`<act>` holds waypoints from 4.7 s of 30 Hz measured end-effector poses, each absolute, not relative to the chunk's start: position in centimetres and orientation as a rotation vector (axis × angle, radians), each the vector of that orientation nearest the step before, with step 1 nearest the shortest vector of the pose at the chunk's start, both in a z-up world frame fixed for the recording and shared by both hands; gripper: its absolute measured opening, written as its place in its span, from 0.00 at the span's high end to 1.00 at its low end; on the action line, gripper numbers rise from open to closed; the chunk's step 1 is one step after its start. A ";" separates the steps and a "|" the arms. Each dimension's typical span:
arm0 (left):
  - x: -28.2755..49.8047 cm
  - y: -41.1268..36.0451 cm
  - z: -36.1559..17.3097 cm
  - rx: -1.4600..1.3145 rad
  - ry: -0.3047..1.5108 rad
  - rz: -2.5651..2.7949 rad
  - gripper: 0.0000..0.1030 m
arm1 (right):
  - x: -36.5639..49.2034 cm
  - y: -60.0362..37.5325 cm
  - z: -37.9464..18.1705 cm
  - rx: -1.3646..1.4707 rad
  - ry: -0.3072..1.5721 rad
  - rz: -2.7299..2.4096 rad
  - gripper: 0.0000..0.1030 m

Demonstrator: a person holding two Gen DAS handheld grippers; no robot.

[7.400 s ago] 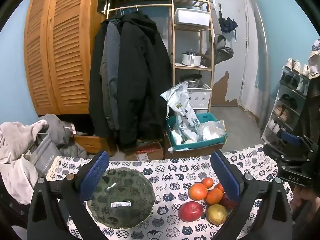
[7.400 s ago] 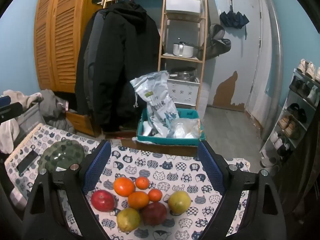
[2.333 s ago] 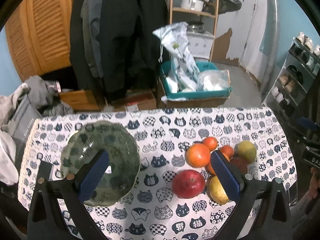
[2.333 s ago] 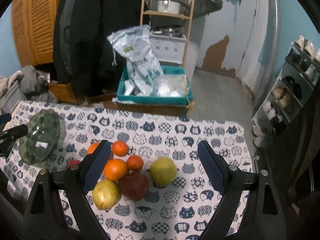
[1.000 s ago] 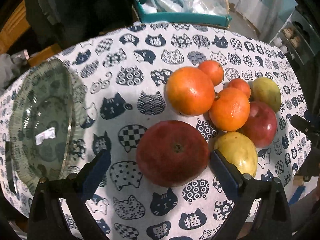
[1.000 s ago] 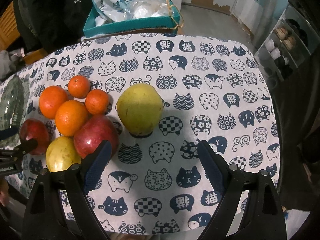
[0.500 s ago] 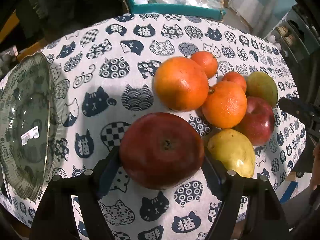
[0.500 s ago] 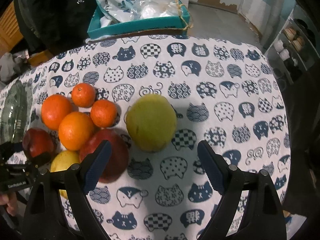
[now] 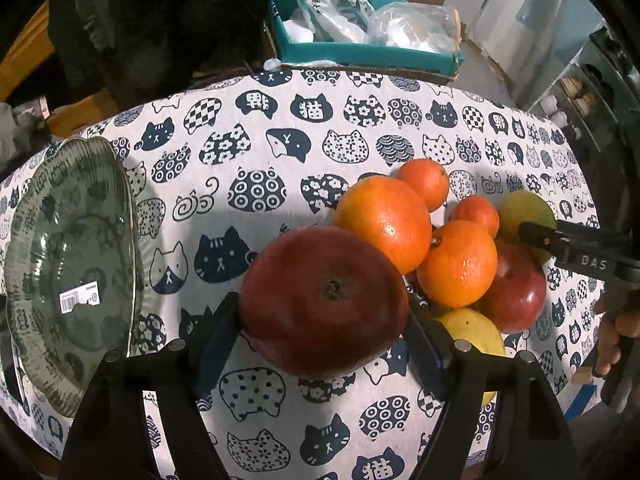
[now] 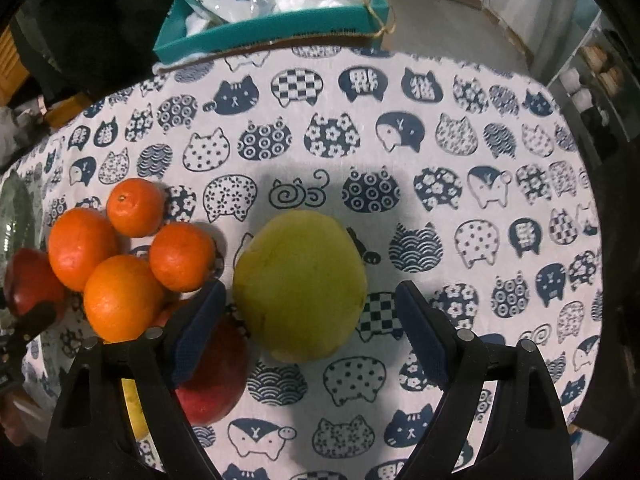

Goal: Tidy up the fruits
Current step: 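Grasp the red apple with the left tool while the right tool grasps the green pear, then carry the red apple with the left tool while the right tool carries the pear to the bowl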

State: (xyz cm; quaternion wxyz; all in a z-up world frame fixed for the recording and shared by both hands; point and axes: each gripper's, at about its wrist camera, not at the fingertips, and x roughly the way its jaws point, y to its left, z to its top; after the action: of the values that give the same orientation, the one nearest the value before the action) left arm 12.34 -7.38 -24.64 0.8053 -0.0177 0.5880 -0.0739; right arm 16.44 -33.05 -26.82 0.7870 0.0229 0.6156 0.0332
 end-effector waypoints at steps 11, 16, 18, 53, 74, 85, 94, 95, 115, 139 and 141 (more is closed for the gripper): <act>12.5 -7.3 -24.5 -0.051 1.254 -0.168 0.23 | 17.0 -33.3 -28.4 0.135 1.381 0.103 0.29; 12.3 -7.3 -24.1 -0.048 1.243 -0.172 0.23 | 16.5 -33.3 -28.0 0.110 1.358 0.090 0.31; 12.2 -7.2 -23.7 -0.045 1.233 -0.171 0.23 | 16.1 -33.3 -27.7 0.084 1.341 0.083 0.31; 7.3 -3.8 -11.9 -0.059 0.915 -0.154 0.23 | 10.1 -28.4 -12.8 0.000 0.908 0.199 0.31; 4.5 2.0 -7.5 -0.101 0.781 -0.092 0.23 | 8.0 -20.9 -7.0 -0.040 0.775 0.383 0.31; 3.8 6.2 -8.1 -0.130 0.774 -0.007 0.23 | 9.2 -14.9 -7.0 -0.067 0.783 0.468 0.31; 3.8 10.9 -9.7 -0.170 0.801 0.082 0.23 | 10.0 -9.6 -8.0 -0.083 0.821 0.543 0.31; 3.7 11.6 -10.0 -0.178 0.806 0.094 0.23 | 10.1 -8.9 -8.1 -0.085 0.825 0.550 0.31; 5.7 18.9 -16.9 -0.256 0.963 0.231 0.23 | 13.4 1.6 -15.6 -0.167 0.997 0.659 0.31; 9.1 18.7 -26.8 -0.254 1.204 0.215 0.23 | 15.3 3.3 -22.6 -0.221 1.148 0.630 0.31; 9.2 18.6 -27.2 -0.255 1.219 0.210 0.23 | 15.2 3.3 -22.7 -0.220 1.152 0.629 0.31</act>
State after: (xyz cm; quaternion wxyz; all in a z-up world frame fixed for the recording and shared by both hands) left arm 9.20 18.58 -27.21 0.8072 -0.1190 0.5697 0.0981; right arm 15.22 3.31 -22.72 0.7866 -0.1021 0.5346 0.2917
